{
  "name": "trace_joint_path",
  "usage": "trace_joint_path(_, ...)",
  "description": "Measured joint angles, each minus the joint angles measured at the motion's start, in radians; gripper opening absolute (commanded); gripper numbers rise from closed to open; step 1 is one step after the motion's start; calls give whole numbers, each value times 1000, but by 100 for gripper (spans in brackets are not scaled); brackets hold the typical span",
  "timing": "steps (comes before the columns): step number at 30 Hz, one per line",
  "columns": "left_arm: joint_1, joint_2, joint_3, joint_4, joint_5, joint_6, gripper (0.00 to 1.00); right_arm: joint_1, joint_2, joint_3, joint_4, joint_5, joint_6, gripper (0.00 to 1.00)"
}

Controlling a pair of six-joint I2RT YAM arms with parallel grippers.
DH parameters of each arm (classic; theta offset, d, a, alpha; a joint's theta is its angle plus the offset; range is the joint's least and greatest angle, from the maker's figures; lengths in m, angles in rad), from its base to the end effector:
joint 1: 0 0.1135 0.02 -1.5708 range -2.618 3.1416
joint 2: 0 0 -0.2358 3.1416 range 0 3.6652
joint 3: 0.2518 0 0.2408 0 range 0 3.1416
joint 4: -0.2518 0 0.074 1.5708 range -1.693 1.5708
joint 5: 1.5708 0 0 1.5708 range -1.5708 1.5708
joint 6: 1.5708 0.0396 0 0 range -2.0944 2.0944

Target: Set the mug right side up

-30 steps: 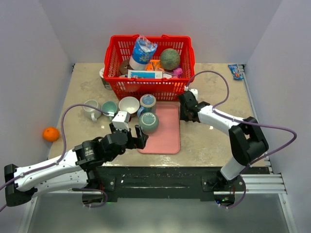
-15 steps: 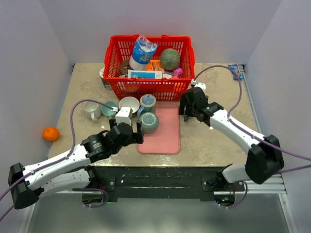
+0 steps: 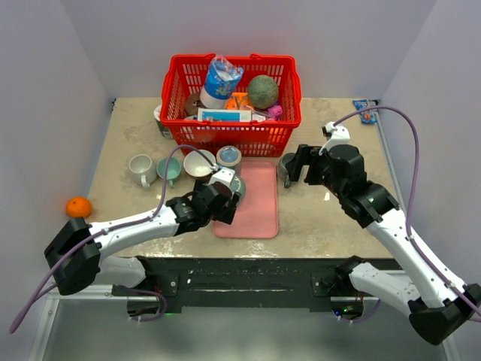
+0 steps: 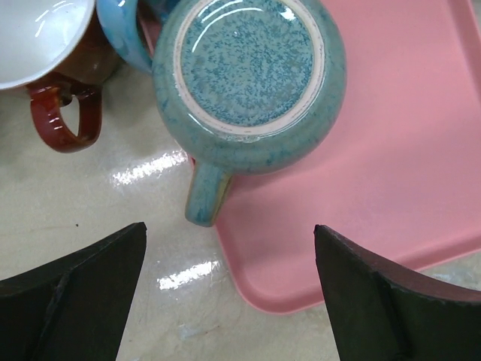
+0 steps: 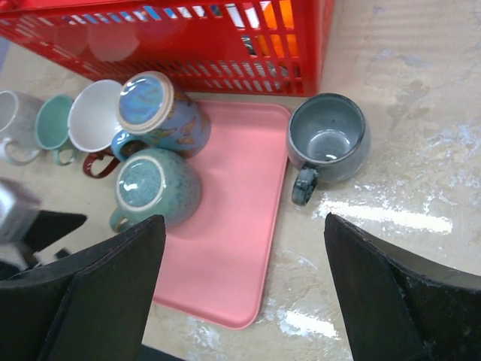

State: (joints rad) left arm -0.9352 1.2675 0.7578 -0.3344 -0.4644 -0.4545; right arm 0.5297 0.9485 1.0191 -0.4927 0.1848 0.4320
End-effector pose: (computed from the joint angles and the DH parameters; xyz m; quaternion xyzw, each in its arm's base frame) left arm 0.1657 -0.1948 0.1954 0.1371 0.9029 -0.0562 0.4034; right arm 0.1883 0.1018 0.3351 0.0093 0.8374 0.1815 0.5155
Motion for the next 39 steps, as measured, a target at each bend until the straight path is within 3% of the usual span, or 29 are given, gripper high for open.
trace_joint_path(7,13,84,14,52,24,75,87,0,-62,0,-43,-53,1,88)
trace_joint_path(16,26,143,30,79,30,112,65,0,-74,0,-96,-45,12,84)
trace_joint_path(24,28,209,75,82,22,135,60,0,-128,-6,-108,-38,24,84)
trace_joint_path(28,32,242,92,79,14,142,47,0,-143,-6,-117,-37,25,84)
trace_joint_path(39,32,254,97,73,19,152,31,0,-147,-13,-137,-37,40,84)
